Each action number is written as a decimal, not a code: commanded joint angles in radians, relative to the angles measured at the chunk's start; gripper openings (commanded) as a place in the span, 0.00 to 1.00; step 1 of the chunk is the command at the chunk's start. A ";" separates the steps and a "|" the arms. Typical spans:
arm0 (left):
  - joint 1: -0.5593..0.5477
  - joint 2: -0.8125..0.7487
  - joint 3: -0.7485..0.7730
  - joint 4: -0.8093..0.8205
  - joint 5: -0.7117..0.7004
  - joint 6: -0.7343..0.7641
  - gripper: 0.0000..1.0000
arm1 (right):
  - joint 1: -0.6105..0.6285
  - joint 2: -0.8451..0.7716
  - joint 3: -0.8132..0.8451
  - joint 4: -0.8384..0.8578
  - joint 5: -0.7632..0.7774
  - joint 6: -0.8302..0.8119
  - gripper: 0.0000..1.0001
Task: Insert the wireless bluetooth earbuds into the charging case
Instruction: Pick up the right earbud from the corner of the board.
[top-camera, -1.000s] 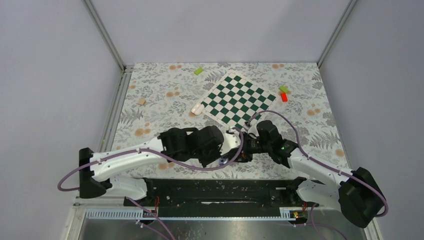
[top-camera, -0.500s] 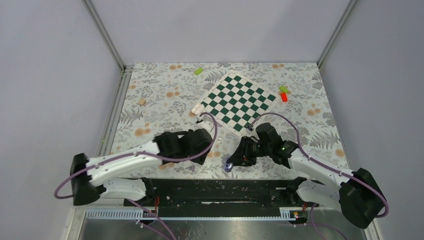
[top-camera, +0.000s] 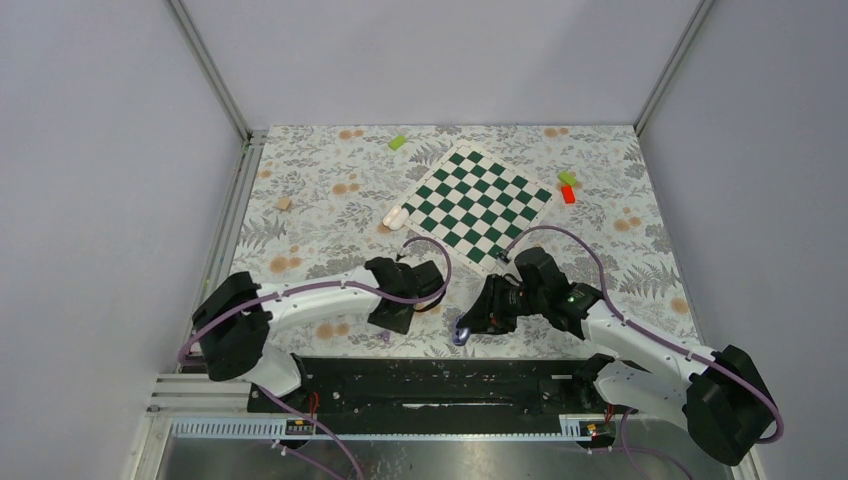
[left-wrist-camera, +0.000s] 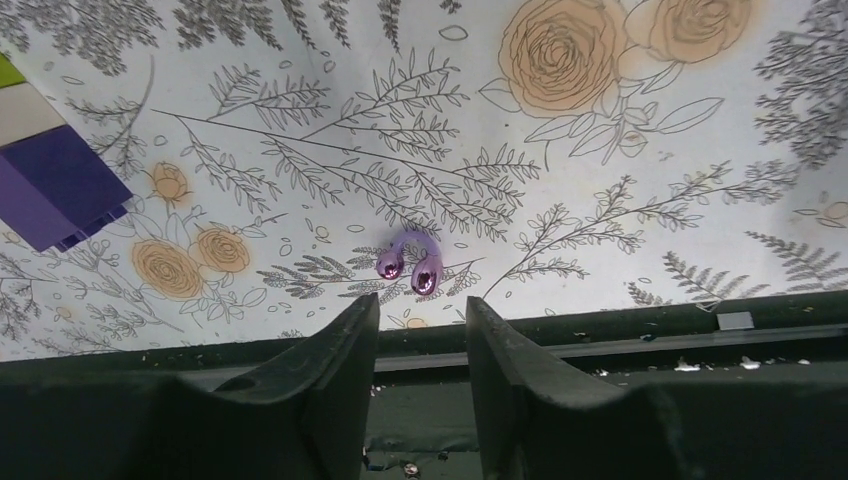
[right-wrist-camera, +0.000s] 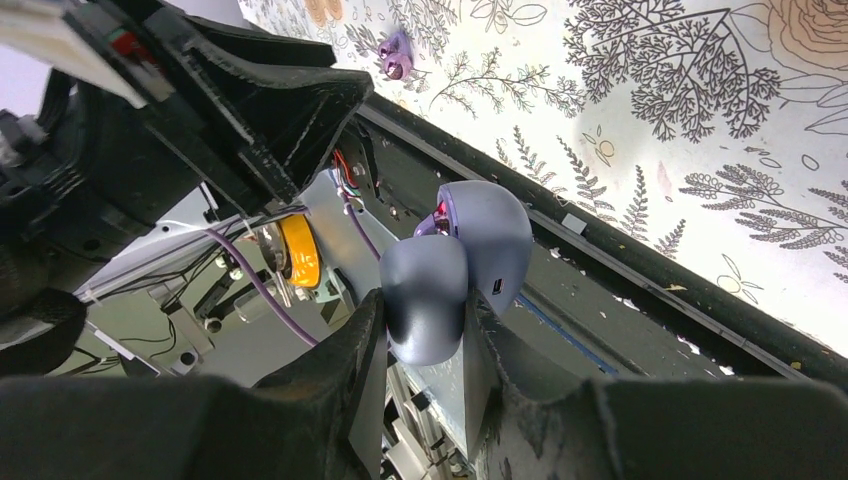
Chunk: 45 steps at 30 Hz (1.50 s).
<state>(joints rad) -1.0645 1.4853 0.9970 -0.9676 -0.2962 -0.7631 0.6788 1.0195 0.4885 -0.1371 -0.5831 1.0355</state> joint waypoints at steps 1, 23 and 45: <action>0.000 0.057 -0.009 0.020 0.049 -0.019 0.36 | 0.004 -0.005 0.016 -0.002 0.017 -0.015 0.00; 0.000 0.150 -0.002 0.026 0.056 -0.014 0.27 | 0.004 0.046 0.049 -0.001 -0.004 -0.025 0.00; 0.013 0.021 0.109 -0.004 0.008 0.033 0.00 | 0.004 0.067 0.067 -0.007 -0.018 -0.046 0.00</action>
<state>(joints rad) -1.0611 1.6066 1.0172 -0.9634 -0.2478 -0.7506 0.6788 1.0752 0.5076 -0.1452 -0.5869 1.0161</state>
